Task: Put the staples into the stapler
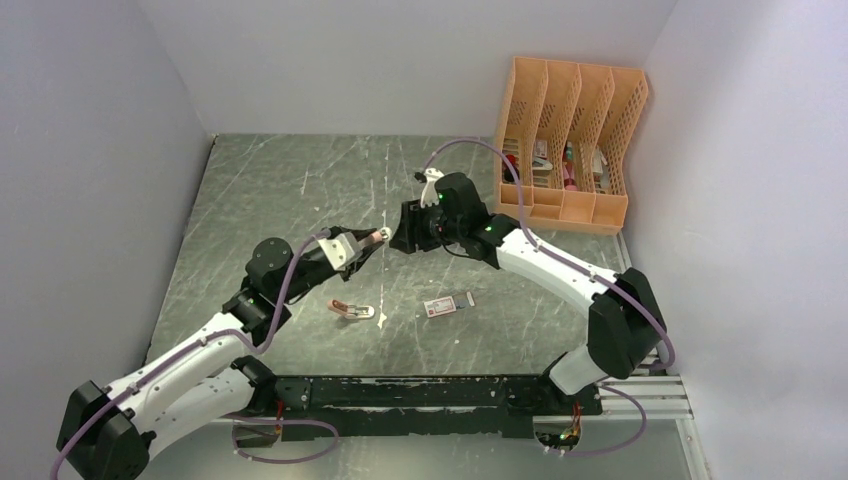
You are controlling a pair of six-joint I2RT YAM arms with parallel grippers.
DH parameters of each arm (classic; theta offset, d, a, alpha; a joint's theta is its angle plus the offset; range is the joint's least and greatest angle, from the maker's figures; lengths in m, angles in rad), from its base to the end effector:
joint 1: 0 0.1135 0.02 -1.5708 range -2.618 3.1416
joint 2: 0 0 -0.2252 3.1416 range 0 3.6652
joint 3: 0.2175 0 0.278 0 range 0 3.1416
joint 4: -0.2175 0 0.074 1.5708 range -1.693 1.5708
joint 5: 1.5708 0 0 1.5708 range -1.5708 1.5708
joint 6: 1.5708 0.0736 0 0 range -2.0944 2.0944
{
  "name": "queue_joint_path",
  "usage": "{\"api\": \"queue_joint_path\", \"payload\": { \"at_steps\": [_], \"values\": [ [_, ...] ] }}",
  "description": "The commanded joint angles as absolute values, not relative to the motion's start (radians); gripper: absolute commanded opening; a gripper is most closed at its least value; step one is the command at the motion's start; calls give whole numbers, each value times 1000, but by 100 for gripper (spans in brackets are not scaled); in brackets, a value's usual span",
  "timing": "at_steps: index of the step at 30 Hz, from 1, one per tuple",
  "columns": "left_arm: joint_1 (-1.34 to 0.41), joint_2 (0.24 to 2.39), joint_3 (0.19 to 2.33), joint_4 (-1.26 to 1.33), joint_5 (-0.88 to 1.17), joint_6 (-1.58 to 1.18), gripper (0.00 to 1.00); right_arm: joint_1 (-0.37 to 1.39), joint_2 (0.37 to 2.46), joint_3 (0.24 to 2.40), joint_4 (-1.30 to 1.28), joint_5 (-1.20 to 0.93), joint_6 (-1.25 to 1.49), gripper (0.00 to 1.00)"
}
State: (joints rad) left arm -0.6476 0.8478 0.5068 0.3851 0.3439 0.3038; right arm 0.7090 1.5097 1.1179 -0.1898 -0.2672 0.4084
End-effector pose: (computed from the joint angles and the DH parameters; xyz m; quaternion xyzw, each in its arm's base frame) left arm 0.2163 -0.1948 0.2544 0.4218 0.5489 -0.2383 0.6811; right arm 0.2919 0.2760 0.2104 -0.1931 0.8530 0.3488 0.3368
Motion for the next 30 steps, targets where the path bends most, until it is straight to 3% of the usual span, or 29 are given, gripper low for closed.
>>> {"api": "queue_joint_path", "payload": {
  "at_steps": [1, 12, 18, 23, 30],
  "values": [
    [-644, 822, 494, 492, 374, 262, 7, 719, 1509, 1104, -140, -310, 424, 53],
    [-644, 807, 493, 442, 371, 292, 7, 717, 1366, 1064, -148, -125, 375, 56],
    [-644, 825, 507, 369, 365, 340, 7, 717, 1211, 969, 54, -265, 353, 59],
    [-644, 833, 514, 357, 363, 354, 7, 718, 1226, 967, 127, -442, 387, 47],
    [-644, 835, 518, 372, 379, 349, 7, 720, 1317, 997, 66, -448, 413, 37]
  ]
}}
